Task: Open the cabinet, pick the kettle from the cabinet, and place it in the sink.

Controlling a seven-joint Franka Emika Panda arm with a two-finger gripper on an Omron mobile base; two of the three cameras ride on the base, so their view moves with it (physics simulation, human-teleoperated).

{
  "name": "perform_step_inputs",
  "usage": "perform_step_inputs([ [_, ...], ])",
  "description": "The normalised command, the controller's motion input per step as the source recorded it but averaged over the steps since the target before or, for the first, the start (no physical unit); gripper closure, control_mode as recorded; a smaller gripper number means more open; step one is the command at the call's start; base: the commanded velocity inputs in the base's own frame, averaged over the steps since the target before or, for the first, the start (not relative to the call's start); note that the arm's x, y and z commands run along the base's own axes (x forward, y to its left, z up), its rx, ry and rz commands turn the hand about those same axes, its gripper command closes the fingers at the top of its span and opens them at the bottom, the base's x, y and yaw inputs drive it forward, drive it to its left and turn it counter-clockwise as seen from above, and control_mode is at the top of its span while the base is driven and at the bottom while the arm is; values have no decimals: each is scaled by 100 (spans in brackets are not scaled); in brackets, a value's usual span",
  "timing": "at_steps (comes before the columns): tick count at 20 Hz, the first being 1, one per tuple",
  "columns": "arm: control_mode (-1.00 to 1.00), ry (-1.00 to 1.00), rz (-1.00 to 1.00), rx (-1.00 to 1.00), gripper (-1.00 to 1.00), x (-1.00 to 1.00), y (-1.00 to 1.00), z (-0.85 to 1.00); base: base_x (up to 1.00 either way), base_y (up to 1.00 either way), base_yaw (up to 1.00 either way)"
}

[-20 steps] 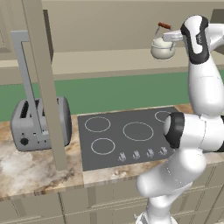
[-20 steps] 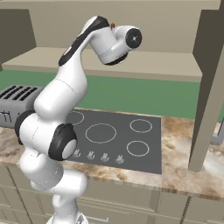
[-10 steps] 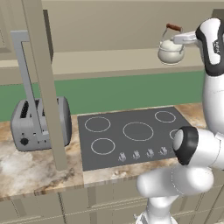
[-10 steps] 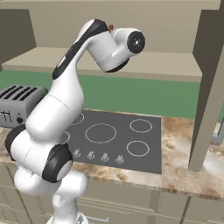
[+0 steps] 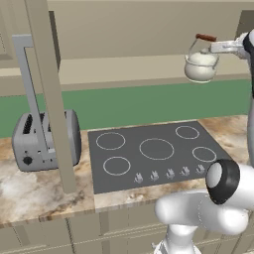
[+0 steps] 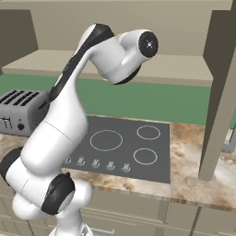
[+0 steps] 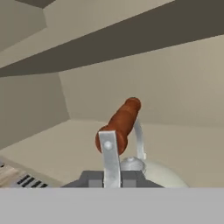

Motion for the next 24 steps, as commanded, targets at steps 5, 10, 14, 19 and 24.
perform_step_inputs([
  [5,-100,1,9,7,100,-74,7,0,0,0,0],
  [10,-100,-4,8,4,100,-75,12,-6,0,0,0],
  [14,-100,-9,7,1,100,-75,21,-10,0,0,0],
  [19,-100,-8,8,0,100,-65,31,-17,0,0,0],
  [24,-100,-4,9,0,100,-48,37,-25,0,0,0],
])
